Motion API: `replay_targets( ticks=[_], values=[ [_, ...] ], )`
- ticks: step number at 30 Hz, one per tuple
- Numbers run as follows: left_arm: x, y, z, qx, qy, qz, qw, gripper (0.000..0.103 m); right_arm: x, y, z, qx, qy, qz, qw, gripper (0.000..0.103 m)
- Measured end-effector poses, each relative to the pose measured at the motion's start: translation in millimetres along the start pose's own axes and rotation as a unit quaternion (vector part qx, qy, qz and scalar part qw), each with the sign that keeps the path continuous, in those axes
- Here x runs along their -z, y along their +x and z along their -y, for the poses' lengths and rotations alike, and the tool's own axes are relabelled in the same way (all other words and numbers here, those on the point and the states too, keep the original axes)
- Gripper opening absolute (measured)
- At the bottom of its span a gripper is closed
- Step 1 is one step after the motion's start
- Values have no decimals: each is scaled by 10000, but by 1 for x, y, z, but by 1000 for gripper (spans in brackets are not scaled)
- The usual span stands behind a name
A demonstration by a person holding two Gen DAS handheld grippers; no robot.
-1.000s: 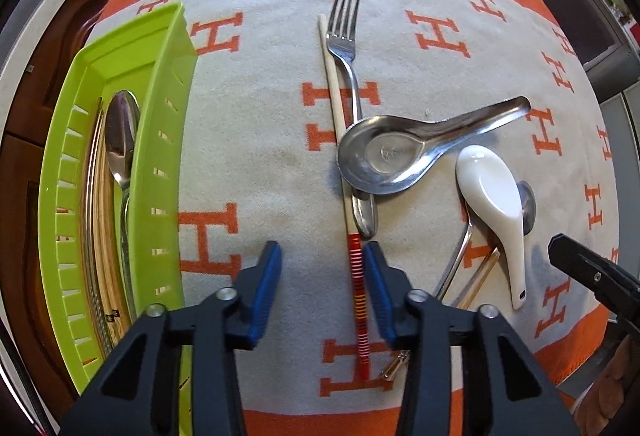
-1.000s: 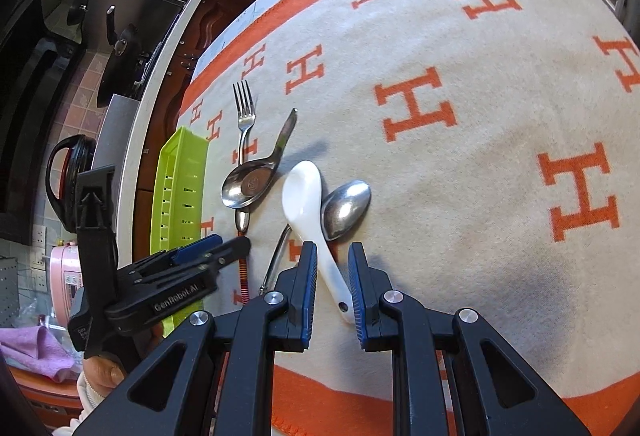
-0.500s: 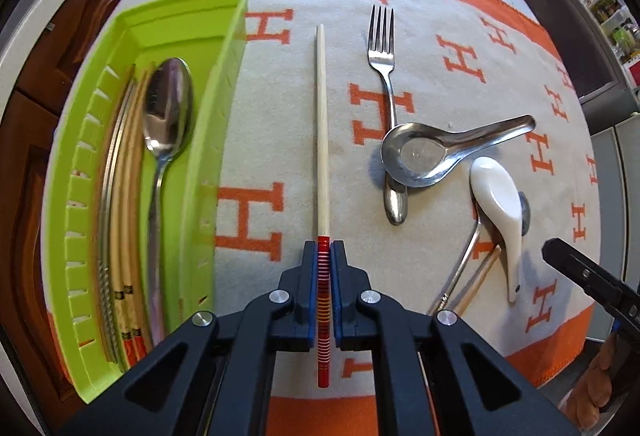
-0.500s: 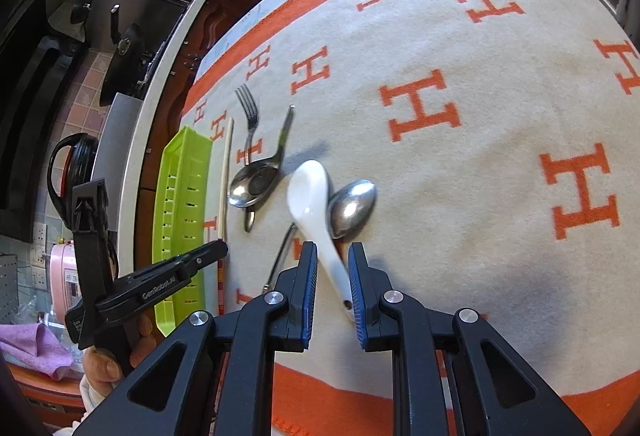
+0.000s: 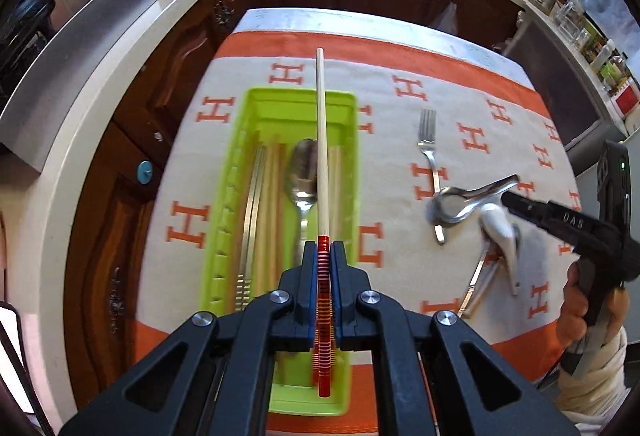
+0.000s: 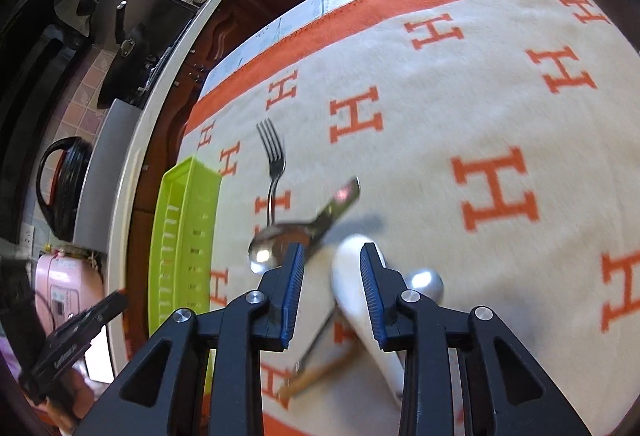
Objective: Organize utensils
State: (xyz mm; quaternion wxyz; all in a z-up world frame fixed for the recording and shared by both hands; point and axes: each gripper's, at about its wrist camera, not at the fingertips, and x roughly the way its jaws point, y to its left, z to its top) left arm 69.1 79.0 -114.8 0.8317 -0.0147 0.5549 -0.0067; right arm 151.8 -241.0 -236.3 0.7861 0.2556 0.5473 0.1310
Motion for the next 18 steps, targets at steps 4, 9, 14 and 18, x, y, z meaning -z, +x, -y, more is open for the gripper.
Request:
replay_targets(
  ticks=[4,9,14,18],
  values=[
    [10,21,-24,-164,-41,-167,9997,4,-13,23,-3,49,86,-8,10000,29],
    [24,54,-38,-138,-45,-495,9987,4,-18,42,-7,96,104,65,9999,19],
    [28,58,-39,-238,11,-403,9989,29,-18,50,-14,189,45,200,9996,11],
    [26,50,-38,-169,19,-220,9996,30,-15,36,-24,177,-119,524,9984,4]
  ],
)
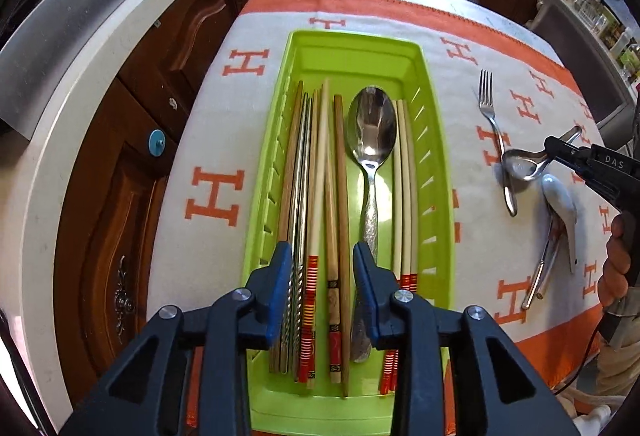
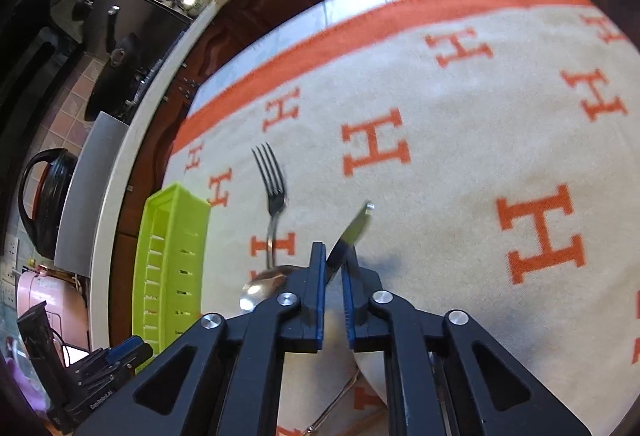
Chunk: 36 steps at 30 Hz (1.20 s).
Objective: Organize utensils
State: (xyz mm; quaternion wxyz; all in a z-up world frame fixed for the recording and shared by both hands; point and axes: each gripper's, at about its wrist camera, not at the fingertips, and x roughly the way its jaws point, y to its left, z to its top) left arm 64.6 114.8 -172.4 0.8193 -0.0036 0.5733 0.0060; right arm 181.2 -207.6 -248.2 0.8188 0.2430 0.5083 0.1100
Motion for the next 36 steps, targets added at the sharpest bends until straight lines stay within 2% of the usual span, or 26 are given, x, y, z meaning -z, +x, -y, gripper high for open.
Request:
replay_targets(
  ticks=[5,7,9,12,17,20,24,28,30,32,34,36],
  values=[
    [-3,-20,-10,96,-216,223,9995,31,0,-32,-27,-59,-490,331,9982,4],
    [-4,-27,-15,70,-278,323,9991,37,3,-46,-43,-118,-754,410,9962,4],
    [-5,-37,-21,-19,-346,491,9982,50,7,-59,-66,-214,-1107,451,9926,4],
    [-7,-50,-28,-309,-389,731,9961,56,14,-73,-104,-398,-1660,407,9845,4],
    [-8,-60,-45,-481,-615,988,9920,68,36,-64,-171,-531,-2511,-14,9665,4],
    [-7,-59,-56,-470,-752,1006,9910,69,55,-46,-208,-449,-3053,-361,9505,4],
    [-2,-47,-66,-388,-891,904,9912,69,87,-11,-248,-255,-3729,-927,9229,4],
    [3,-35,-75,-252,-1029,781,9913,69,106,25,-266,-29,-4018,-1310,9063,4],
    [5,-31,-77,-227,-1059,749,9913,69,109,42,-270,111,-4025,-1387,9048,5],
    [6,-28,-80,-186,-1083,733,9912,69,108,55,-270,300,-3906,-1400,9094,10],
    [6,-27,-82,-170,-1101,734,9911,69,99,63,-264,362,-3713,-1387,9174,20],
    [5,-26,-84,-147,-1141,738,9906,73,91,64,-258,364,-3466,-1273,9286,35]
  ],
)
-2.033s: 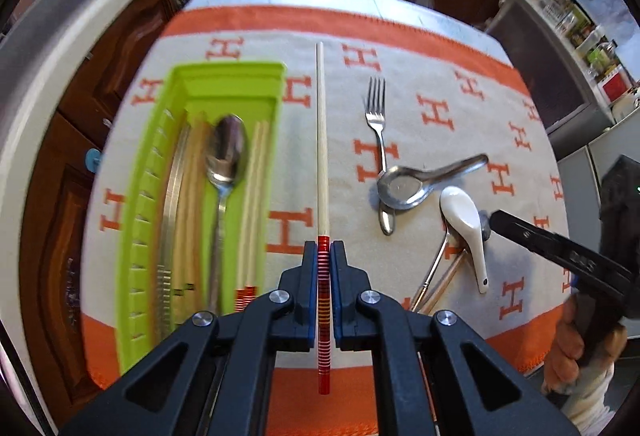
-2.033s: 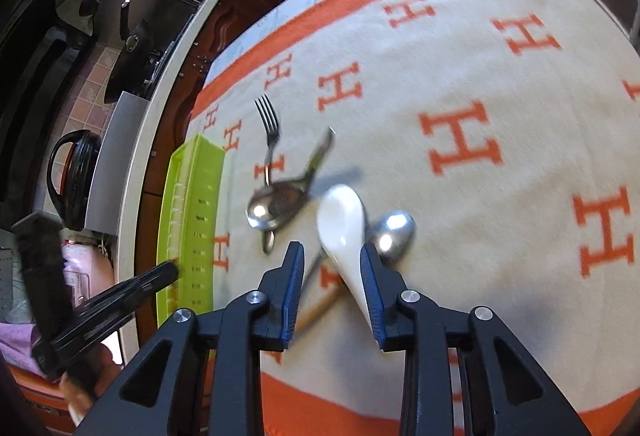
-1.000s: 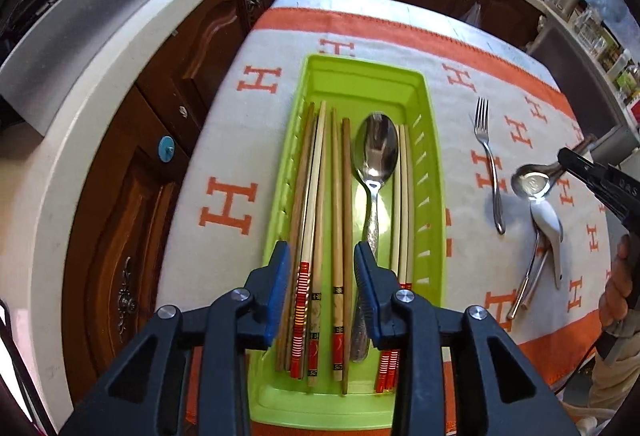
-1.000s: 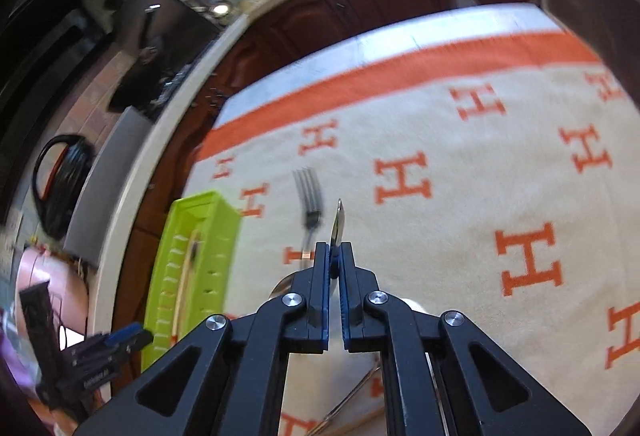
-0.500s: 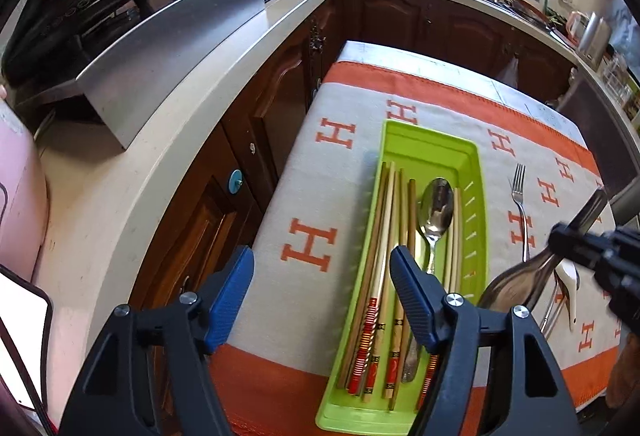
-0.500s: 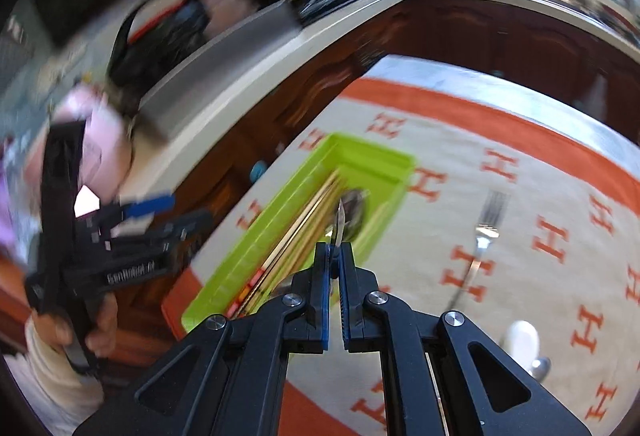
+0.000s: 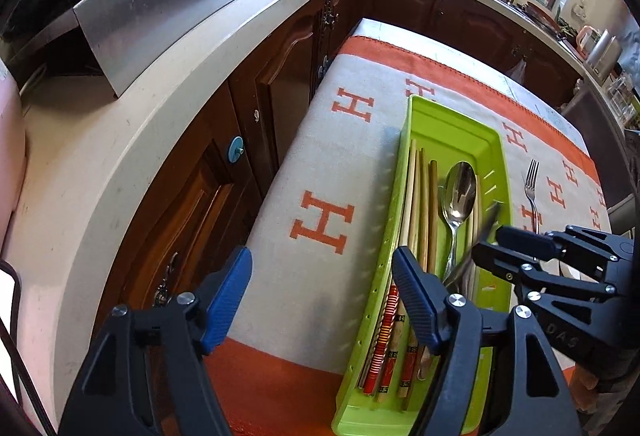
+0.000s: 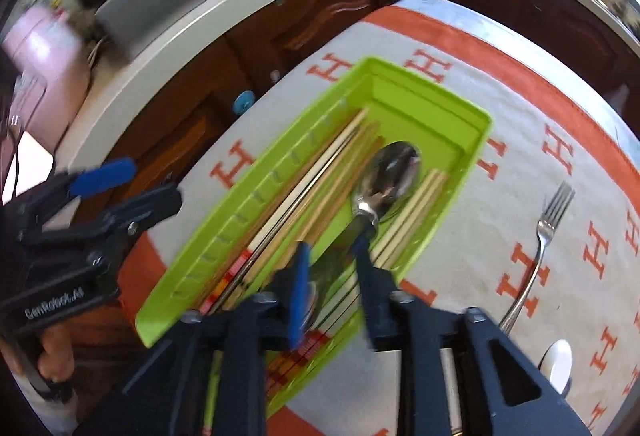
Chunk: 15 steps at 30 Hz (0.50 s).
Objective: Organize utensils
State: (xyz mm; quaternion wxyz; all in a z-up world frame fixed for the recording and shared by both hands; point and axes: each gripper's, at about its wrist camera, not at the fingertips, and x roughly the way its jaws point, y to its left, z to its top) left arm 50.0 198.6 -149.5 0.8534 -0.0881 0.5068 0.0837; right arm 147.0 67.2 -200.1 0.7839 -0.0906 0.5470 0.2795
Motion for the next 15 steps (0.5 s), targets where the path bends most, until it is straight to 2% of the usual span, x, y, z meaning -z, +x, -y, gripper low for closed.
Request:
replay_targets(
  ticks=[6,15],
  values=[
    [-4,0,2,60,-50,6,10000,74,1,-33,23,-168,514,537,9971,36],
    [0,-16,43,357,351,36,9987,74,44,-92,70,-199,1097,754,9909,36]
  ],
)
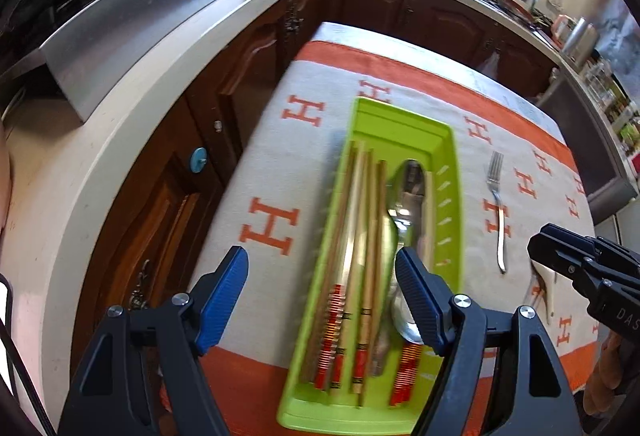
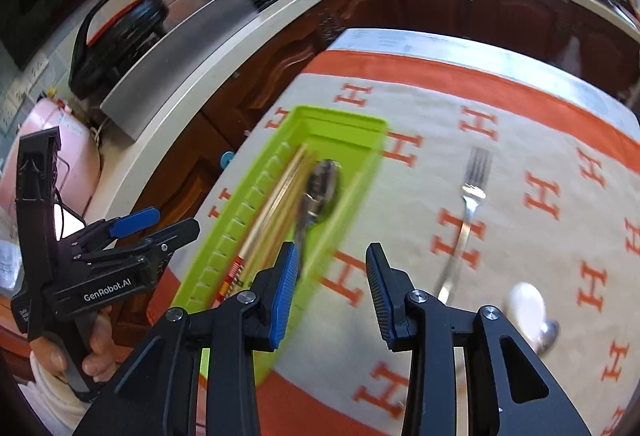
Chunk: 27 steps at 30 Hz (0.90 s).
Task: Organize utensils
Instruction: 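Release the metal spoon into the green tray with the right tool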
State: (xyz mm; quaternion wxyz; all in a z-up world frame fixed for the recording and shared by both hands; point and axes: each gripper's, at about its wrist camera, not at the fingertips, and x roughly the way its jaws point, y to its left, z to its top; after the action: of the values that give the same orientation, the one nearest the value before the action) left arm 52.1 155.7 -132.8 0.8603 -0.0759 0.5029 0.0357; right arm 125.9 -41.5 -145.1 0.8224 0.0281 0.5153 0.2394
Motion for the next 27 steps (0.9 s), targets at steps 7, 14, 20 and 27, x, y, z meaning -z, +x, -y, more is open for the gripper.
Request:
replay_targets(
  ticks=[7,14,20,27],
  values=[
    [6,-8,58,348,507,-41,9981,74,31,-53,67,123,603,280,9977,36],
    [14,-1,125,567,1096,-257,9920,74,62,-89,134,154,1180,509,9916,36],
    [20,16,165,573,1366,-489,9878,74,80,-88,183,-73,1648,451,9853,36],
    [21,46,185,448,1477,-828,9845,74,90,-51,221,-469,1946,100,9797,36]
  ],
)
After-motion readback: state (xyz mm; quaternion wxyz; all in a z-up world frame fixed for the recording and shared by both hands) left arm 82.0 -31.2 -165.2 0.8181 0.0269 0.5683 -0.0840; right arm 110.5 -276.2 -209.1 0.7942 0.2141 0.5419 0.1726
